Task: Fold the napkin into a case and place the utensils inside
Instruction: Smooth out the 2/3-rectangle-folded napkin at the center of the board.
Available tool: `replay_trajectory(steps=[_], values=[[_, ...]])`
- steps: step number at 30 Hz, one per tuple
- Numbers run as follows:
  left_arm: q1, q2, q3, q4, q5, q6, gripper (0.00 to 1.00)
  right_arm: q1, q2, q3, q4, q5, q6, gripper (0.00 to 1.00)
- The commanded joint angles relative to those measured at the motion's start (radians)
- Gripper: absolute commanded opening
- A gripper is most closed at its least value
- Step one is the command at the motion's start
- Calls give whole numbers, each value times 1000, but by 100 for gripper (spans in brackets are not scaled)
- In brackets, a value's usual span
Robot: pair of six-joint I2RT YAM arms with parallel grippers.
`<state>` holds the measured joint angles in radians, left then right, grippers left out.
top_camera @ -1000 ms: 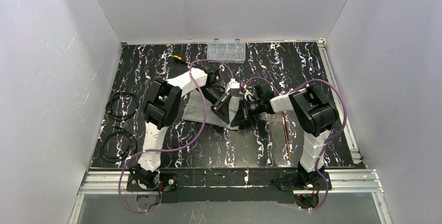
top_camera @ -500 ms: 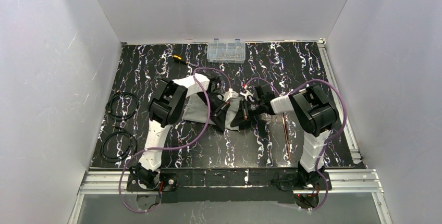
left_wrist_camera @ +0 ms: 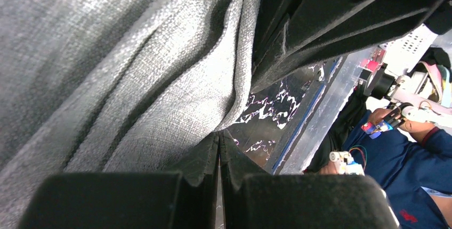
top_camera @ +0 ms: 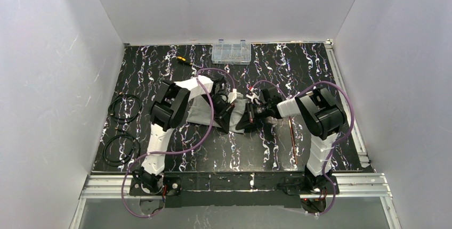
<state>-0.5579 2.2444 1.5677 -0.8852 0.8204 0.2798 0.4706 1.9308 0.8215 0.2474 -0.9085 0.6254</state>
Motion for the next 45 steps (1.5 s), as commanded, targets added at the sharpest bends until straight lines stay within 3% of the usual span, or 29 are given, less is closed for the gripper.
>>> replay_trajectory(steps=[1,8,21,35,45], values=[[57,-15,8,-22,17,23,0,-3,-3,-18,-4,19,-11,2],[135,104,120,-278,223,135,0,-3,4,-16,-15,25,-18,1],[144,-36,50,-233,-88,265,0,-4,8,5,-51,35,-36,1],[255,8,115,-398,-109,401,0,-6,2,0,-64,41,-43,1],[331,2,95,-406,-188,430,0,-7,1,-5,-62,42,-41,1]])
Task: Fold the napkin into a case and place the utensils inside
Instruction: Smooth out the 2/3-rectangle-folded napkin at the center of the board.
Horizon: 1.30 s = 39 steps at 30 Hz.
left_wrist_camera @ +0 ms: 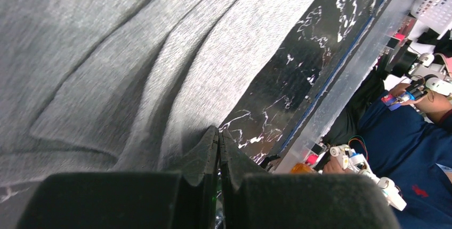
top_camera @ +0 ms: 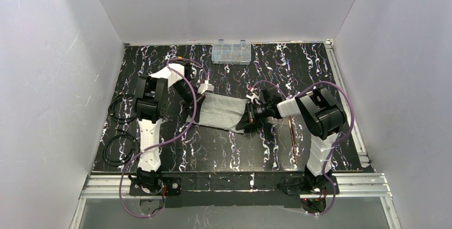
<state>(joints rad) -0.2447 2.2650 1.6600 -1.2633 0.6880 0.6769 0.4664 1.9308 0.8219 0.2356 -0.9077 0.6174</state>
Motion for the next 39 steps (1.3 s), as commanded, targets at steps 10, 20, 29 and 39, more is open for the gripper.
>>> replay_trajectory(steps=[10,20,29,39], values=[[56,-43,-28,80,-217,-16,0,-3,-11,-19,-33,44,-19,1],[79,-53,-29,75,-261,-5,0,-2,-18,-26,-28,46,-17,1],[129,-29,207,-321,178,164,32,-3,-26,-38,-11,47,-4,1],[130,-154,237,-323,216,97,34,3,-141,61,-188,74,-87,23]])
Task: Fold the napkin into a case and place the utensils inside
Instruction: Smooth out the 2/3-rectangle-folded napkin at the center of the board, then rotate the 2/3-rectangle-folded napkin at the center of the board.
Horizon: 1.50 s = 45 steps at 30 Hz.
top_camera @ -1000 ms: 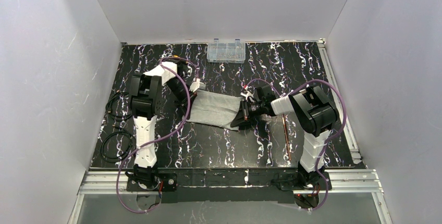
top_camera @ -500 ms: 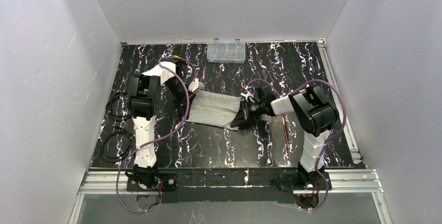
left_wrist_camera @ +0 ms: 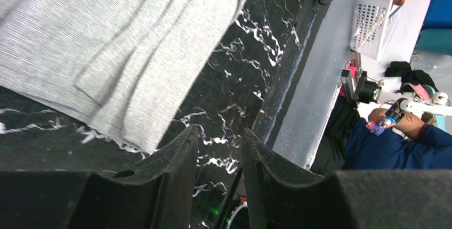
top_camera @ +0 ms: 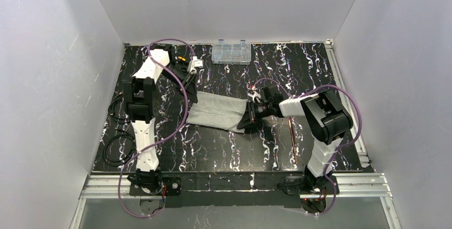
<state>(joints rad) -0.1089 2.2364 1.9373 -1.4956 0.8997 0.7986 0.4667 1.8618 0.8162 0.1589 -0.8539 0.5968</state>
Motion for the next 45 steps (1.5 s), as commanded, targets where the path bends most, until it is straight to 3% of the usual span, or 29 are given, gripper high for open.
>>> replay_trajectory(steps=[1,3,4,5,11,14,16,17,18,19,20,24,26,28,30,32,40,45], values=[[-6,-141,-66,-69,-22,-39,34,4,-81,84,-125,16,-70,34],[-6,-173,-117,-31,-59,-51,33,3,-94,114,-154,13,-83,62],[-6,-191,-155,-4,-72,-60,33,3,-100,130,-186,13,-92,94],[-7,-212,-178,16,-78,-64,32,3,-108,148,-215,14,-107,98],[-6,-308,-205,73,-108,-84,31,4,-175,296,-411,67,-204,99],[-6,-371,-131,73,-147,-107,37,5,-252,443,-599,202,-320,99],[-7,-410,-67,70,-189,-114,43,2,-338,476,-567,309,-330,99],[-6,-428,-42,83,-206,-122,48,1,-376,459,-512,385,-281,99],[-6,-450,-34,114,-230,-144,64,0,-406,412,-452,440,-224,99],[-5,-471,-51,161,-256,-176,93,-5,-420,381,-392,481,-215,99],[-5,-489,-97,209,-277,-216,98,-8,-405,371,-339,506,-201,99],[-13,-512,-155,205,-212,-202,98,36,-223,587,-503,631,-342,99],[-74,-577,-226,252,-276,-198,98,40,-172,619,-512,666,-394,98],[-201,-645,-331,308,-411,-141,98,39,-136,624,-502,670,-432,95],[-287,-705,-456,388,-456,-106,98,40,-96,628,-498,649,-455,91],[-315,-735,-550,466,-459,-100,95,41,-60,622,-493,622,-458,87],[-373,-663,-758,708,-687,-9,82,64,4,584,-483,603,-473,79],[-414,-644,-829,858,-806,25,68,67,48,559,-461,606,-471,61]])
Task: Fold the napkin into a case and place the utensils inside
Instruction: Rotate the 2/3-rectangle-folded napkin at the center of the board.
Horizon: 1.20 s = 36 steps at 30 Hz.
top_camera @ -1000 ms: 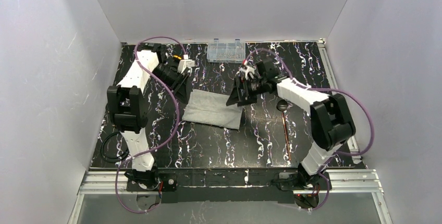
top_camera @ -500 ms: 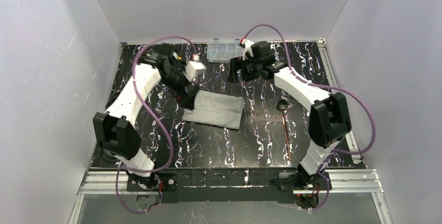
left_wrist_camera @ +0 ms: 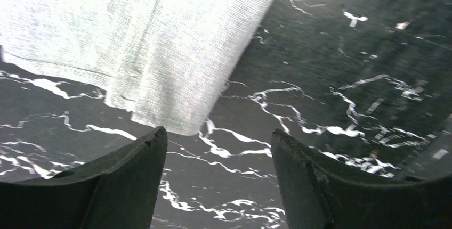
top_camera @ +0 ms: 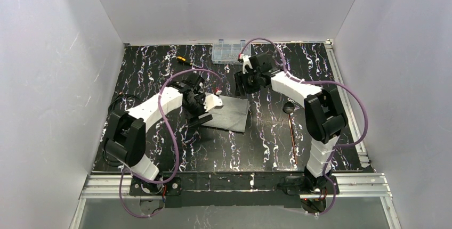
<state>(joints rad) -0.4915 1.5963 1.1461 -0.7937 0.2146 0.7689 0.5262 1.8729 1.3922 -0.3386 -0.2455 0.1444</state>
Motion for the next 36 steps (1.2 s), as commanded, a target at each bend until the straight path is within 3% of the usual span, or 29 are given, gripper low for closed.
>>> replay_trajectory(steps=[1,17,36], values=[[-38,-7,-58,187,-135,67,67,8,44,-27,44,-2,-20,61],[-76,16,-221,440,-271,244,50,22,84,-110,141,38,32,64],[-76,120,-159,519,-304,356,56,102,-185,-478,220,192,188,57]])
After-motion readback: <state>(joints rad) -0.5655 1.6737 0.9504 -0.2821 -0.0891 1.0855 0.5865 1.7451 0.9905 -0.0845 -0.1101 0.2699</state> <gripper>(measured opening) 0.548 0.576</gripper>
